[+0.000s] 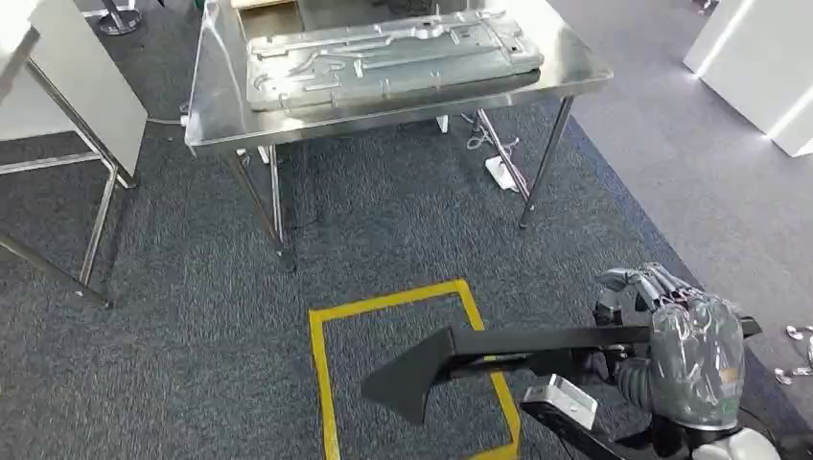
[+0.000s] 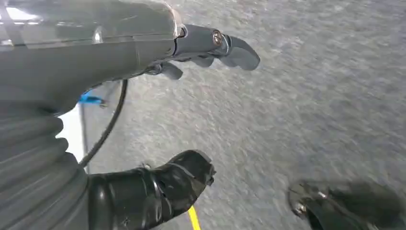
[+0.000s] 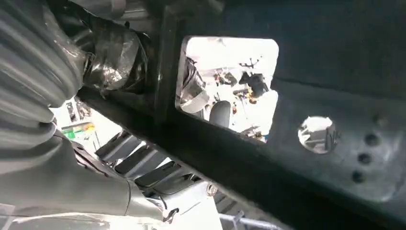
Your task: Take the parts from the cabinet and place them on the table.
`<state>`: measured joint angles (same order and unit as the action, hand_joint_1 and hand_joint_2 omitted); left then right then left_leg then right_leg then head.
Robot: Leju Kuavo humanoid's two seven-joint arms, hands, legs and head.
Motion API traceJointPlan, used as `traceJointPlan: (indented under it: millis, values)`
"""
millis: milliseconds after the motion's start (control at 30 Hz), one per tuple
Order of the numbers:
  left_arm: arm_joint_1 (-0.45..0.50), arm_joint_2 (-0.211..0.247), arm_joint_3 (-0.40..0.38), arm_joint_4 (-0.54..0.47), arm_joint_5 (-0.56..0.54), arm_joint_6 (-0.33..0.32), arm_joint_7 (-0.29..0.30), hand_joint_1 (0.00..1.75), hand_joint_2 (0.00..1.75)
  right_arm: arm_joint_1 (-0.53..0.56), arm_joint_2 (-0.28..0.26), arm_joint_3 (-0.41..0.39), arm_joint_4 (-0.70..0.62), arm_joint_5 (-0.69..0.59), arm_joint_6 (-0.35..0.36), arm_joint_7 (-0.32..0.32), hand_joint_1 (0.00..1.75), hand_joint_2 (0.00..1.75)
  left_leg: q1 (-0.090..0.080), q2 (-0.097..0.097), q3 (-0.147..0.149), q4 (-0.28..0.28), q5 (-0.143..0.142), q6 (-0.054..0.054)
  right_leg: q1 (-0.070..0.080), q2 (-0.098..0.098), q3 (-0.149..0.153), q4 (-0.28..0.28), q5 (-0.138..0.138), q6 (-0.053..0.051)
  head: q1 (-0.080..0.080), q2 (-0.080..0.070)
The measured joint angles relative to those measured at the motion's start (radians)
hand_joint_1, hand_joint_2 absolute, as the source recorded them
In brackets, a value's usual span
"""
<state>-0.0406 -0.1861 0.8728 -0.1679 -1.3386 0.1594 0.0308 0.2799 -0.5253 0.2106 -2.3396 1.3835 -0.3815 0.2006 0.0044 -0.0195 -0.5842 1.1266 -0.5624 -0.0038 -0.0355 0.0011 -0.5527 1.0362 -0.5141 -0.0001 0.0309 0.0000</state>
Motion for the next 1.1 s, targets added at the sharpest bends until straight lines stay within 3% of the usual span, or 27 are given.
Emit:
traceJointPlan:
  millis: [67, 100, 133, 300, 333, 367, 400, 433, 467, 500, 533, 567, 600, 633, 667, 733, 767, 800, 833, 867, 900, 933, 1000, 1033, 1067, 1100]
  values:
    - [0.001, 0.007, 0.000, 0.000, 0.000, -0.017, -0.010, 0.00, 1.75, -0.003, 0.007, 0.005, 0.000, 0.027, -0.001, 0.012, 1.75, 1.75, 0.004, 0.010, -0.096, 0.150, -0.052, -0.006, 0.003, -0.009, 0.011, 0.000, -0.013, -0.002, 0.000, 0.000]
    - [0.001, 0.009, 0.000, 0.000, 0.000, -0.010, 0.009, 0.00, 1.75, -0.007, 0.009, 0.006, 0.000, 0.029, -0.001, 0.023, 1.75, 1.75, 0.005, 0.012, -0.136, 0.201, -0.053, -0.007, 0.004, -0.012, 0.020, 0.000, -0.022, -0.002, -0.001, 0.000]
    - [0.001, 0.010, 0.000, 0.000, -0.001, -0.002, 0.035, 0.00, 1.75, -0.010, 0.010, 0.003, 0.000, 0.010, 0.000, 0.039, 1.75, 1.75, 0.005, 0.012, -0.153, 0.203, -0.028, -0.005, 0.004, -0.014, 0.032, 0.000, -0.030, 0.000, 0.000, 0.000]
    - [0.003, 0.008, 0.000, 0.000, -0.002, 0.002, 0.045, 0.00, 1.75, -0.010, 0.009, -0.003, -0.001, -0.010, 0.001, 0.045, 1.75, 1.75, 0.005, 0.012, -0.151, 0.185, -0.005, -0.003, 0.004, -0.014, 0.039, 0.000, -0.036, 0.001, 0.000, 0.000]
    - [0.005, 0.005, 0.000, 0.000, -0.003, 0.004, 0.050, 0.00, 1.75, -0.009, 0.004, -0.013, -0.003, -0.041, 0.003, 0.050, 1.75, 1.75, 0.005, 0.012, -0.145, 0.155, 0.024, 0.000, 0.004, -0.014, 0.047, 0.000, -0.041, 0.002, -0.001, 0.000]
    - [0.006, 0.004, 0.000, 0.000, -0.005, 0.007, 0.054, 0.00, 1.75, -0.001, -0.013, -0.041, -0.010, -0.103, 0.005, 0.051, 1.75, 1.75, 0.004, 0.012, -0.122, 0.082, 0.083, 0.008, 0.004, -0.016, 0.061, 0.000, -0.052, 0.005, 0.000, 0.000]
    - [0.006, 0.001, 0.000, 0.000, -0.007, 0.009, 0.054, 0.00, 1.75, 0.016, -0.048, -0.108, -0.022, -0.210, 0.013, 0.027, 1.75, 1.75, -0.004, 0.017, -0.081, -0.044, 0.159, 0.029, 0.004, -0.022, 0.079, -0.005, -0.068, 0.009, 0.000, 0.000]
    - [0.002, -0.002, 0.000, 0.000, -0.001, 0.008, 0.041, 0.00, 1.75, 0.017, -0.074, -0.254, -0.026, -0.388, 0.073, -0.063, 1.75, 1.75, -0.018, 0.027, -0.054, -0.070, 0.123, 0.047, 0.000, -0.025, 0.092, -0.025, -0.077, 0.029, 0.000, 0.000]
    - [0.003, -0.004, 0.000, 0.000, 0.000, 0.006, 0.035, 0.00, 1.75, 0.012, -0.082, -0.302, -0.025, -0.429, 0.099, -0.090, 1.75, 1.75, -0.019, 0.025, -0.049, -0.084, 0.120, 0.051, 0.001, -0.026, 0.117, -0.026, -0.069, 0.036, -0.001, 0.000]
    - [0.004, -0.006, 0.000, 0.000, 0.001, 0.005, 0.029, 0.00, 1.75, 0.004, -0.086, -0.336, -0.023, -0.442, 0.116, -0.111, 1.75, 1.75, -0.019, 0.025, -0.041, -0.095, 0.112, 0.058, 0.003, -0.026, 0.117, -0.025, -0.056, 0.043, 0.000, 0.000]
    - [0.001, -0.011, 0.000, 0.000, 0.002, 0.005, 0.025, 0.00, 1.75, -0.013, -0.093, -0.365, -0.023, -0.450, 0.127, -0.122, 1.75, 1.75, -0.012, 0.018, -0.010, -0.111, 0.113, 0.061, 0.002, -0.026, 0.112, -0.013, -0.051, 0.047, 0.000, 0.000]
    - [0.002, -0.013, 0.001, 0.000, 0.002, 0.007, 0.021, 0.00, 1.75, -0.023, -0.095, -0.391, -0.019, -0.452, 0.136, -0.132, 1.75, 1.75, -0.010, 0.017, 0.010, -0.127, 0.110, 0.063, 0.000, -0.019, 0.096, 0.032, -0.042, 0.044, 0.003, 0.000]
    - [0.000, -0.016, 0.001, 0.000, 0.002, 0.008, 0.020, 0.00, 1.75, -0.035, -0.096, -0.411, -0.018, -0.445, 0.142, -0.139, 1.75, 1.75, -0.009, 0.018, 0.025, -0.134, 0.106, 0.071, 0.000, -0.011, 0.054, 0.097, -0.040, 0.045, 0.002, 0.000]
    - [-0.001, -0.018, 0.001, 0.000, 0.002, 0.009, 0.020, 0.00, 1.75, -0.043, -0.096, -0.421, -0.015, -0.437, 0.150, -0.142, 1.75, 1.75, -0.008, 0.015, 0.037, -0.137, 0.097, 0.074, 0.003, -0.007, -0.005, 0.172, -0.056, 0.045, 0.002, 0.000]
    - [-0.001, -0.018, 0.001, 0.000, 0.002, 0.011, 0.021, 0.00, 1.75, -0.044, -0.096, -0.422, -0.013, -0.426, 0.151, -0.142, 1.75, 1.75, -0.009, 0.011, 0.051, -0.139, 0.087, 0.074, 0.003, -0.006, -0.053, 0.221, -0.090, 0.047, 0.002, 0.000]
    - [0.000, -0.019, 0.001, 0.000, 0.002, 0.013, 0.023, 0.00, 1.75, -0.047, -0.095, -0.422, -0.006, -0.406, 0.151, -0.143, 1.75, 1.75, -0.010, 0.003, 0.082, -0.141, 0.063, 0.073, 0.003, -0.006, -0.120, 0.252, -0.161, 0.053, 0.002, 0.000]
    - [0.000, -0.020, 0.001, 0.000, 0.001, 0.015, 0.023, 0.00, 1.75, -0.052, -0.095, -0.422, -0.004, -0.399, 0.151, -0.143, 1.75, 1.75, -0.010, -0.002, 0.103, -0.141, 0.047, 0.070, 0.002, -0.006, -0.134, 0.227, -0.167, 0.057, 0.002, 0.000]
    - [0.001, -0.022, 0.001, 0.000, 0.001, 0.016, 0.025, 0.00, 1.75, -0.060, -0.095, -0.422, -0.002, -0.391, 0.150, -0.143, 1.75, 1.75, -0.008, -0.006, 0.126, -0.141, 0.030, 0.066, 0.000, -0.006, -0.133, 0.175, -0.141, 0.060, 0.002, 0.000]
    - [0.002, -0.023, 0.001, 0.000, 0.001, 0.015, 0.027, 0.00, 1.75, -0.068, -0.095, -0.422, 0.001, -0.386, 0.150, -0.143, 1.75, 1.75, -0.007, -0.007, 0.148, -0.140, 0.013, 0.062, -0.002, -0.006, -0.124, 0.106, -0.074, 0.063, 0.002, 0.000]
    - [0.004, -0.024, 0.001, 0.000, 0.000, 0.016, 0.029, 0.00, 1.75, -0.073, -0.095, -0.422, 0.003, -0.383, 0.150, -0.142, 1.75, 1.75, -0.008, -0.007, 0.160, -0.140, -0.005, 0.058, -0.004, -0.007, -0.121, 0.042, 0.033, 0.062, 0.002, 0.000]
    - [0.005, -0.026, 0.001, 0.000, 0.000, 0.016, 0.031, 0.00, 1.75, -0.075, -0.094, -0.422, 0.006, -0.381, 0.150, -0.142, 1.75, 1.75, -0.012, -0.008, 0.183, -0.128, -0.024, 0.052, -0.001, -0.012, -0.120, 0.025, 0.110, 0.055, 0.002, 0.000]
    - [0.004, -0.026, 0.001, 0.000, 0.000, 0.017, 0.032, 0.00, 1.75, -0.087, -0.096, -0.422, 0.009, -0.381, 0.154, -0.141, 1.75, 1.75, -0.015, -0.010, 0.178, -0.140, -0.034, 0.044, 0.008, -0.010, -0.111, 0.035, 0.079, 0.037, 0.002, 0.000]
    - [0.001, -0.027, 0.001, 0.000, -0.002, 0.018, 0.035, 0.00, 1.75, -0.097, -0.099, -0.435, 0.010, -0.386, 0.157, -0.137, 1.75, 1.75, -0.014, -0.005, 0.195, -0.133, -0.028, 0.032, 0.004, -0.002, -0.102, 0.030, 0.077, 0.020, 0.002, 0.000]
    - [-0.002, -0.027, 0.001, 0.000, -0.002, 0.018, 0.036, 0.00, 1.75, -0.107, -0.103, -0.442, 0.010, -0.394, 0.163, -0.137, 1.75, 1.75, -0.014, -0.005, 0.177, -0.103, -0.015, 0.028, 0.001, 0.004, -0.088, 0.030, 0.073, 0.010, 0.002, 0.000]
    - [-0.004, -0.025, 0.001, 0.000, -0.003, 0.018, 0.037, 0.00, 1.75, -0.109, -0.106, -0.445, 0.010, -0.400, 0.171, -0.136, 1.75, 1.75, -0.011, 0.001, 0.150, -0.039, 0.010, 0.024, 0.003, 0.004, -0.076, 0.021, 0.063, 0.004, 0.000, 0.000]
    - [-0.005, -0.026, 0.001, 0.000, -0.005, 0.018, 0.037, 0.00, 1.75, -0.113, -0.113, -0.449, 0.011, -0.408, 0.182, -0.135, 1.75, 1.75, -0.011, 0.004, 0.097, 0.046, 0.028, 0.016, 0.001, -0.001, -0.060, 0.017, 0.054, -0.001, 0.001, 0.000]
